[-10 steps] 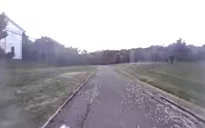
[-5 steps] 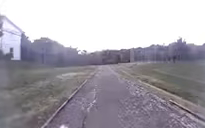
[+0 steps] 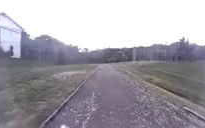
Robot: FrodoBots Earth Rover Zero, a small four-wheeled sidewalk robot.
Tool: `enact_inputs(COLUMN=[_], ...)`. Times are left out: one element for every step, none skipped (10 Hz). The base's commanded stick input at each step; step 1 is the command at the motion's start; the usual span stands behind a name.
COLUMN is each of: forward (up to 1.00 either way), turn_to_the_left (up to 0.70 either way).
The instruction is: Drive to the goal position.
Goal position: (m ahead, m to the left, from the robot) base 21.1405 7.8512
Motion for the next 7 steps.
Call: enact_inputs(forward=[0.7,0.7,0.7,0.7,0.7,0.7,0.7], turn_to_the_left=[-0.01,-0.12,-0.12,-0.12,-0.12,-0.12,-0.12])
